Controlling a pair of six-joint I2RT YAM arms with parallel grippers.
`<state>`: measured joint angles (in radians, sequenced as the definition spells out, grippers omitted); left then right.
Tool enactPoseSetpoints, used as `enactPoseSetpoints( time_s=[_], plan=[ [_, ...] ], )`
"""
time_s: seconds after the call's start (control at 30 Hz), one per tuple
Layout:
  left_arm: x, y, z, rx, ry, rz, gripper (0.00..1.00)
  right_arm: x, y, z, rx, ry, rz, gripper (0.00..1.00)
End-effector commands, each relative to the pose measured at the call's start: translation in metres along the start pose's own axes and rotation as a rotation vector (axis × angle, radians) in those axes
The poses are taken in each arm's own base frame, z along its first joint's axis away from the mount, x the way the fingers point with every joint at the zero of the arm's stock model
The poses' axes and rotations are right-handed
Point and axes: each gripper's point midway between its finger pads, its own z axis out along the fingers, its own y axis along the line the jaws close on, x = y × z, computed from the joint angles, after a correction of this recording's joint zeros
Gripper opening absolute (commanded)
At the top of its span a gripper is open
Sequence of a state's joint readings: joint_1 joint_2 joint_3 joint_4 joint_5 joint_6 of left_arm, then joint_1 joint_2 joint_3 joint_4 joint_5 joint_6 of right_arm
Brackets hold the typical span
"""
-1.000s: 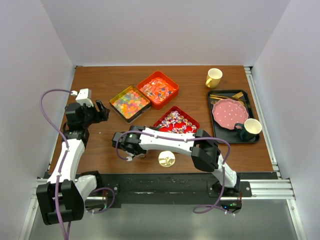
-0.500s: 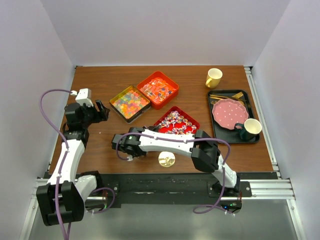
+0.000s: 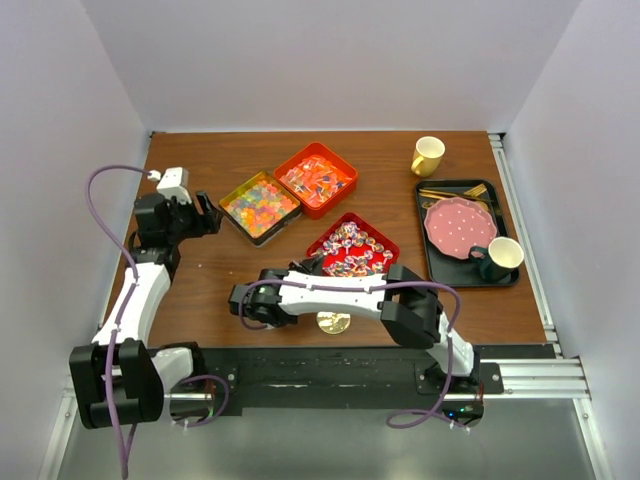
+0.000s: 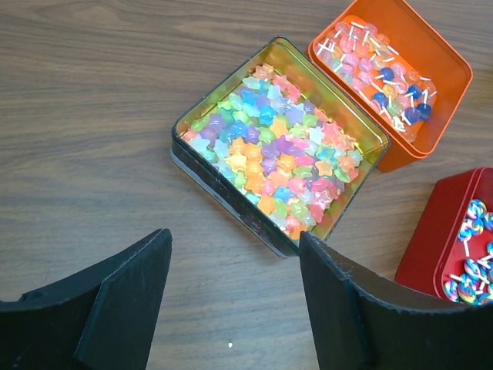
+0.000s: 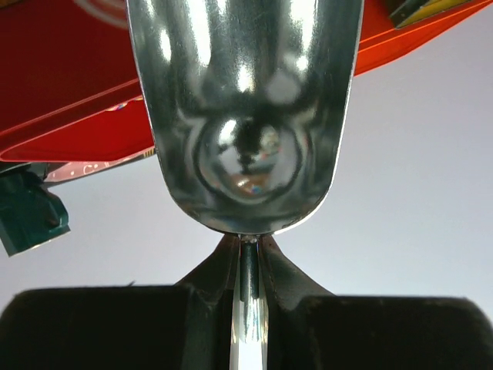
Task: Pack the candies
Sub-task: Place the fake candies in the packing bottle, then move the storage box to the center of the board.
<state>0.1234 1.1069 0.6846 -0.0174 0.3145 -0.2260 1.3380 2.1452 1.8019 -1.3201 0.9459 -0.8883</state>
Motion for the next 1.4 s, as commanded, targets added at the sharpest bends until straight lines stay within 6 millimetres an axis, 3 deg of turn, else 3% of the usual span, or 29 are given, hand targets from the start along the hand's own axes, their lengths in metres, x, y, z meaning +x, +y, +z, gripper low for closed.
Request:
enactPoseSetpoints(
  time_s=[0.0, 0.17, 0.27, 0.33, 0.37, 0.4, 0.43, 0.5, 0.53, 0.57, 0.6, 0.67, 0.7, 0.77, 0.87, 0.93, 1.07, 1.2, 1.37],
  plan=[
    [-0.026, -0.012, -0.002, 0.035, -0.063, 0.032, 0.72, 0.064, 0.019, -0.020, -0.065, 0.107, -0.114, 0.00],
    [-0.020, -0.024, 0.005, 0.075, -0.014, 0.097, 0.72, 0.094, 0.013, -0.014, -0.125, 0.016, 0.109, 0.00],
    [-0.017, -0.043, 0.018, 0.144, 0.009, 0.183, 0.71, 0.108, 0.011, -0.010, -0.181, -0.076, 0.294, 0.00],
    [-0.005, -0.061, 0.026, 0.220, 0.047, 0.241, 0.71, 0.127, 0.015, 0.000, -0.228, -0.096, 0.431, 0.00],
    [-0.015, -0.069, 0.031, 0.253, 0.005, 0.300, 0.70, 0.130, 0.016, 0.001, -0.258, -0.145, 0.502, 0.00],
    [-0.008, -0.073, 0.038, 0.278, 0.025, 0.336, 0.70, 0.136, 0.019, 0.006, -0.288, -0.160, 0.585, 0.00],
    [-0.006, -0.078, 0.042, 0.305, 0.031, 0.358, 0.70, 0.156, 0.025, 0.018, -0.330, -0.152, 0.683, 0.00],
    [-0.003, -0.087, 0.052, 0.363, 0.053, 0.391, 0.69, 0.163, 0.033, 0.025, -0.410, -0.220, 0.842, 0.00],
    [-0.002, -0.089, 0.056, 0.378, 0.061, 0.399, 0.68, 0.178, 0.038, 0.040, -0.452, -0.236, 0.960, 0.00],
    [-0.003, -0.091, 0.060, 0.388, 0.060, 0.425, 0.67, 0.185, 0.040, 0.041, -0.469, -0.273, 1.043, 0.00],
    [0.006, -0.094, 0.068, 0.402, 0.088, 0.435, 0.66, 0.177, 0.042, 0.040, -0.537, -0.358, 1.102, 0.00],
    [0.010, -0.096, 0.075, 0.415, 0.100, 0.479, 0.64, 0.196, 0.049, 0.051, -0.576, -0.371, 1.206, 0.00],
    [0.022, -0.100, 0.083, 0.427, 0.132, 0.496, 0.63, 0.204, 0.051, 0.056, -0.592, -0.378, 1.256, 0.00],
    [0.031, -0.102, 0.094, 0.429, 0.160, 0.527, 0.62, 0.212, 0.052, 0.063, -0.598, -0.379, 1.301, 0.00],
    [0.044, -0.121, 0.105, 0.471, 0.192, 0.549, 0.59, 0.217, 0.062, 0.072, -0.638, -0.354, 1.325, 0.00],
    [0.043, -0.130, 0.111, 0.483, 0.193, 0.562, 0.58, 0.219, 0.066, 0.077, -0.647, -0.338, 1.334, 0.00],
    [0.067, -0.136, 0.127, 0.452, 0.272, 0.596, 0.56, 0.225, 0.068, 0.080, -0.636, -0.315, 1.341, 0.00],
    [0.068, -0.136, 0.136, 0.428, 0.290, 0.600, 0.39, 0.228, 0.072, 0.083, -0.639, -0.301, 1.349, 0.00],
    [0.078, -0.132, 0.137, 0.419, 0.322, 0.619, 0.29, 0.229, 0.071, 0.086, -0.639, -0.290, 1.343, 0.00]
  ],
)
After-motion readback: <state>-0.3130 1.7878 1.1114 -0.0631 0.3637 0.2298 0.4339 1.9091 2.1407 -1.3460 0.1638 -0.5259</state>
